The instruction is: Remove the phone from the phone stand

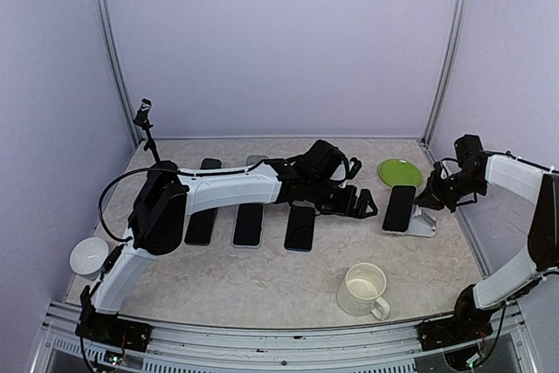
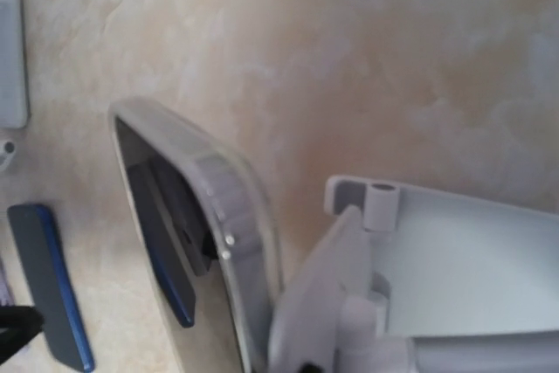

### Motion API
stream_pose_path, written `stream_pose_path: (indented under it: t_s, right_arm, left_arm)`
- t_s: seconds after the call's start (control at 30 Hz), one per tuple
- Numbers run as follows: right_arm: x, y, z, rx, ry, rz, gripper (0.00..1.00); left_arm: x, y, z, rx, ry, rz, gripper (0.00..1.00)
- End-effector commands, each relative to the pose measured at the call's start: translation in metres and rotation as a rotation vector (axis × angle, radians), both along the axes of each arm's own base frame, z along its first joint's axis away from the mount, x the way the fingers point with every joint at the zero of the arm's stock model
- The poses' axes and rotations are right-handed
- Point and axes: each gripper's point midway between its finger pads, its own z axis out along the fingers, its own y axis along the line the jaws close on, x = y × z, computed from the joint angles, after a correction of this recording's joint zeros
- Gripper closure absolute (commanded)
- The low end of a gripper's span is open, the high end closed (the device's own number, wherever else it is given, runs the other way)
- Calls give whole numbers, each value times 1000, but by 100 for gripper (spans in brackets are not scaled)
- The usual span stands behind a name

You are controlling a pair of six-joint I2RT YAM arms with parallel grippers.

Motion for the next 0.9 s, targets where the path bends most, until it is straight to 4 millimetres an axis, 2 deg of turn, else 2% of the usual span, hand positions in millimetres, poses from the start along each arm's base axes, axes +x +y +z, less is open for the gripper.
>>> stream_pose_path:
  t_s: [0.0,0.23,0.47,0.63,0.87]
  right_arm:
    - [1,24,9,143,-11,19,100]
    - [8,50,19,201,-34,27,100]
    - [10,69,21,218,-29,38,100]
    - [13,80,21,206,-21,39,100]
    - [14,99,23,220,-17,52,100]
  left_arm:
    - [-6,-8,19,-62,-3,-17,1]
    - [-6,-14,21,-89,5,-9,1]
    - [-11,-18,-4,-53,42,-28,1]
    - [-18,-20,-9,-21,5,-40,1]
    - [-13,-13,-31,66,0,-1,1]
